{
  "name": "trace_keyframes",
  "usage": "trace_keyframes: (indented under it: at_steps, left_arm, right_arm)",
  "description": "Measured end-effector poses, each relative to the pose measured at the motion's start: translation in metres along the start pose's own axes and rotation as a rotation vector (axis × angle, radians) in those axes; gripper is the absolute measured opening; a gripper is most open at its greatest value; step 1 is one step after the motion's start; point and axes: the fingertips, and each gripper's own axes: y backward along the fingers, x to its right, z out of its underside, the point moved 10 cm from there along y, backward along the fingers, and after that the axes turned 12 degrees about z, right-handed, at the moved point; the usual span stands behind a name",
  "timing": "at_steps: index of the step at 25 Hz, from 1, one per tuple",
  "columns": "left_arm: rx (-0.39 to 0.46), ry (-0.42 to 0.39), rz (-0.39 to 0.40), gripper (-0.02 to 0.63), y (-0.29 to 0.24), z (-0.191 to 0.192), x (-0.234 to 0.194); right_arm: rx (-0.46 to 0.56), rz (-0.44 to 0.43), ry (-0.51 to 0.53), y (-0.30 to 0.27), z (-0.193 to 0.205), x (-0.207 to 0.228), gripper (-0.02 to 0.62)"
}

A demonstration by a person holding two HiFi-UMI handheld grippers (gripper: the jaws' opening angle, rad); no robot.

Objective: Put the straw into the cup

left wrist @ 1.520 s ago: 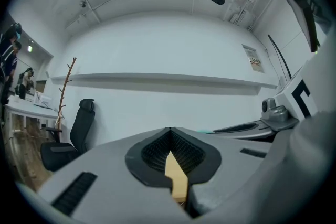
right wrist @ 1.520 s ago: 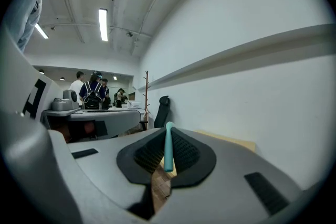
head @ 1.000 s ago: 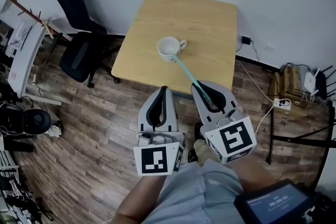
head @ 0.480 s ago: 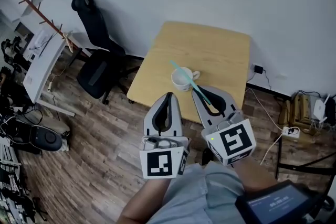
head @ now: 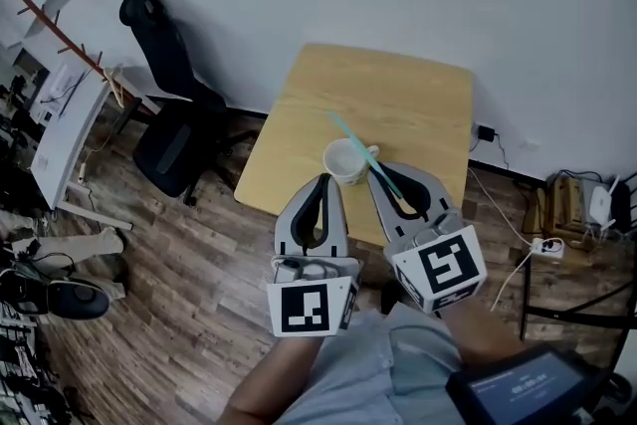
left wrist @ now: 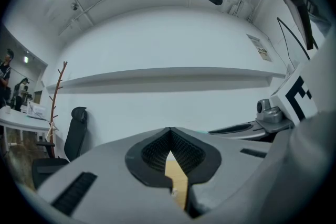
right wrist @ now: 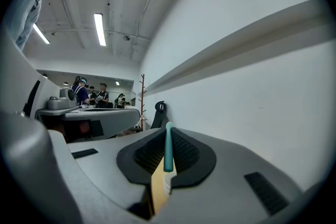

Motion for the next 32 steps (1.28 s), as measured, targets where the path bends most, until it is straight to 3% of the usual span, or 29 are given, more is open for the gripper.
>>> trace_keyframes:
  at_steps: [7,22,32]
  left_arm:
    - [-0.056,0.061,0.04,-0.003,-0.019,0.026,-0.023]
    - [-0.237,0.199,0.084,-0.003,-0.042,0.106,-0.061]
    - [-0.316,0.261,0.097,-0.003,-0.055,0.148,-0.083]
  right_arm:
    - [-0.093,0.039,-0.024,-0.022,0.026,0.001,0.015]
    - [-0.341,0.055,-0.13,-0.052,0.123,-0.009,0.018]
    - [-0.421,0.069,-0.161,-0.079,0.161,-0.01,0.021]
